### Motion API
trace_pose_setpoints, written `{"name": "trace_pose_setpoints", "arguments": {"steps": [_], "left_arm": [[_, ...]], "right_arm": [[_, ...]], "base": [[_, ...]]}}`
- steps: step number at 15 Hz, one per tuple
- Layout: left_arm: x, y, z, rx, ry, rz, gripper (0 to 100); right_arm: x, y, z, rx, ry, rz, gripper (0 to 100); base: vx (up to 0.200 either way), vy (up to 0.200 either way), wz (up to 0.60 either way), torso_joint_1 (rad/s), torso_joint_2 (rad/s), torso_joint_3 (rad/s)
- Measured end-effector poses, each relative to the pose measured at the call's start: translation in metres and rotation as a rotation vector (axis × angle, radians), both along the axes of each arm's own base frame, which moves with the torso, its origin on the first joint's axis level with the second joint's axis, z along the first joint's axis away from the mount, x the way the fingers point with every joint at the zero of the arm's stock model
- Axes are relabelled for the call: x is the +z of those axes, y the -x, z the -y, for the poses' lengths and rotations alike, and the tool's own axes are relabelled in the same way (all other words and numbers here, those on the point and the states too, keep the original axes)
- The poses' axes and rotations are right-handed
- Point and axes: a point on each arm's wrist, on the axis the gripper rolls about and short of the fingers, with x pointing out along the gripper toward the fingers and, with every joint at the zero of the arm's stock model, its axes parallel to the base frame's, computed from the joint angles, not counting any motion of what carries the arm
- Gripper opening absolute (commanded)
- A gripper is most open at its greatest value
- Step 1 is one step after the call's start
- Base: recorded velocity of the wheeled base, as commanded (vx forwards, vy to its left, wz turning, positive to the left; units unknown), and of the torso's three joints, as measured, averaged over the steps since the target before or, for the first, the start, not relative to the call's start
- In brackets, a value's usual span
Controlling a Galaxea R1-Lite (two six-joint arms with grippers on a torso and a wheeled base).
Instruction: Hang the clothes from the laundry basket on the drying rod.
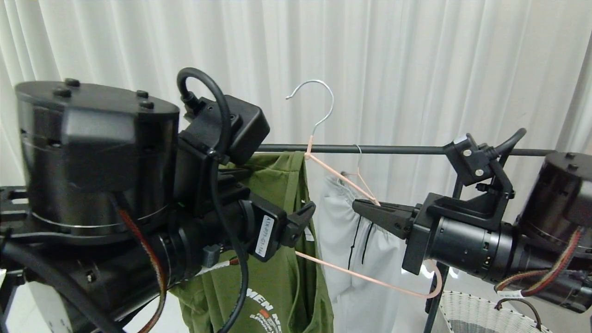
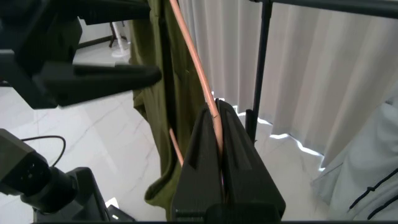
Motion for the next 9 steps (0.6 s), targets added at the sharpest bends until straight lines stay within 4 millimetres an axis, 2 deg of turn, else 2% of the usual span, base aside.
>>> {"name": "trace_pose_setpoints", "arguments": {"steps": [3, 5, 9], "left_arm": [[-0.007, 0.01, -0.022, 0.005, -0.051, 0.032, 100], [-0.004, 0.013, -0.039, 0.019, -0.099, 0.085, 100], [0.006, 0.002, -0.062, -0.014, -0.166, 0.227, 100]], "right_arm": [[0.002, -0.001, 0.018, -0.047, -0.001, 0.007, 0], [0.0, 0.002, 0.027, -0.066, 0.011, -0.001, 0], [0.0, 0.015, 0.043, -0.071, 0.083, -0.021, 0]], "base": [[0.0, 0.0, 0.0, 0.0, 0.0, 0.0], [0.0, 0.0, 0.0, 0.0, 0.0, 0.0], [0.0, 0.0, 0.0, 0.0, 0.0, 0.0]]}}
